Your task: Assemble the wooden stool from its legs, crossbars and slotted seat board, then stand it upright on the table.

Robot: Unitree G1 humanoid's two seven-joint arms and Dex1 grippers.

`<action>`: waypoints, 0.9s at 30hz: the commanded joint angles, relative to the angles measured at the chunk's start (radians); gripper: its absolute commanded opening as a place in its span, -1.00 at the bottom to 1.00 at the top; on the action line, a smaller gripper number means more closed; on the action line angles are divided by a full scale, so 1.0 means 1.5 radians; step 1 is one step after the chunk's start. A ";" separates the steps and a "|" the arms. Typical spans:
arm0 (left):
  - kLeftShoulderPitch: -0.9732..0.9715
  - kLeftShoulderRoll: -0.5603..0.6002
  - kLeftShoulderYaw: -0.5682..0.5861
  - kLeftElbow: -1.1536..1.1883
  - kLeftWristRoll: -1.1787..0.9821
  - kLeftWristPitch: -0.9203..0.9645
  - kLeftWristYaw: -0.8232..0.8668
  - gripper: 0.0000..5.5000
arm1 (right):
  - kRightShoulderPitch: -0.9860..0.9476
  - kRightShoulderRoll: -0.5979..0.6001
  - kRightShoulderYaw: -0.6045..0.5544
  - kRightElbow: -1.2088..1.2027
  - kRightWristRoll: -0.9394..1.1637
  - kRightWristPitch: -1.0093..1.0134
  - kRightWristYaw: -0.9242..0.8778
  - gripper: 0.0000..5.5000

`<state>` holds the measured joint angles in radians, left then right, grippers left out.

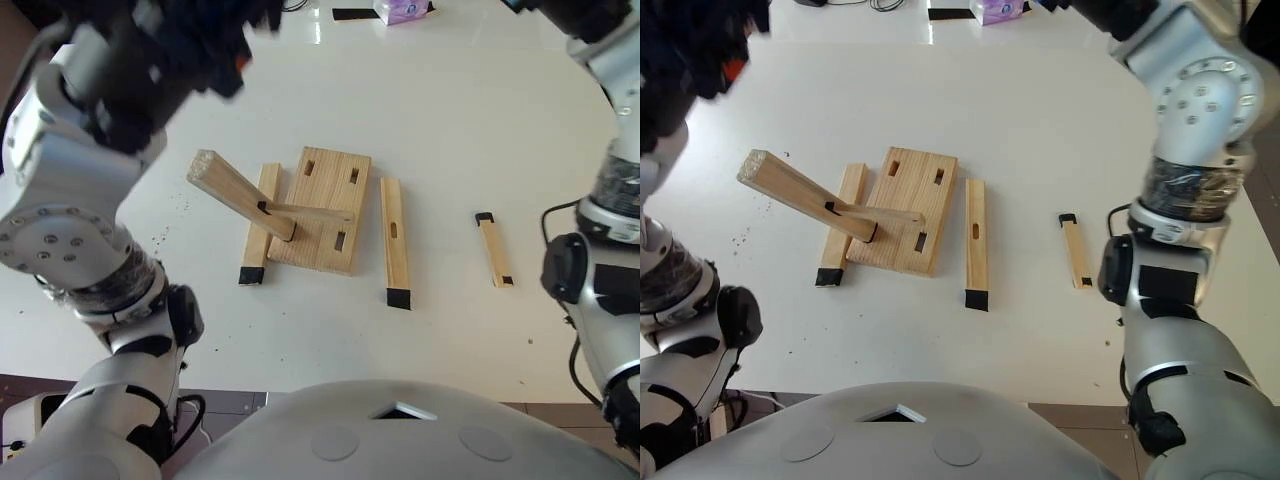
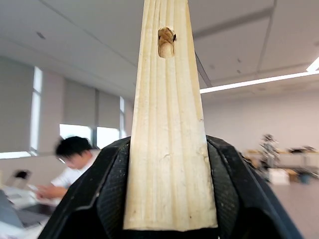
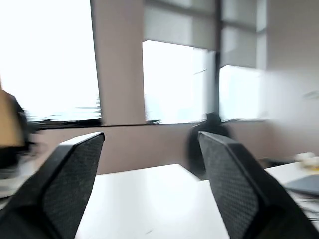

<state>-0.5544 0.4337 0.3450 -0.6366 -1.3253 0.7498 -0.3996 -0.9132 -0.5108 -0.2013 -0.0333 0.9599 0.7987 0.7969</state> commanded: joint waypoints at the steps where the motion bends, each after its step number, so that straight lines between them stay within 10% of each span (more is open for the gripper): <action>1: 0.023 0.023 -0.002 0.009 -0.003 -0.026 -0.053 -0.26 | -0.037 -0.035 -0.011 -0.024 0.081 0.055 0.101 0.27; 27: 0.118 0.095 -0.098 0.044 0.140 -0.090 -0.283 -0.26 | -0.064 -0.023 -0.023 -0.054 0.243 0.159 0.071 0.56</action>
<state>-0.3943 0.5534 0.2028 -0.5774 -1.1346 0.6240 -0.8002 -0.9931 -0.5469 -0.2369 -0.1101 1.3291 1.0442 0.9106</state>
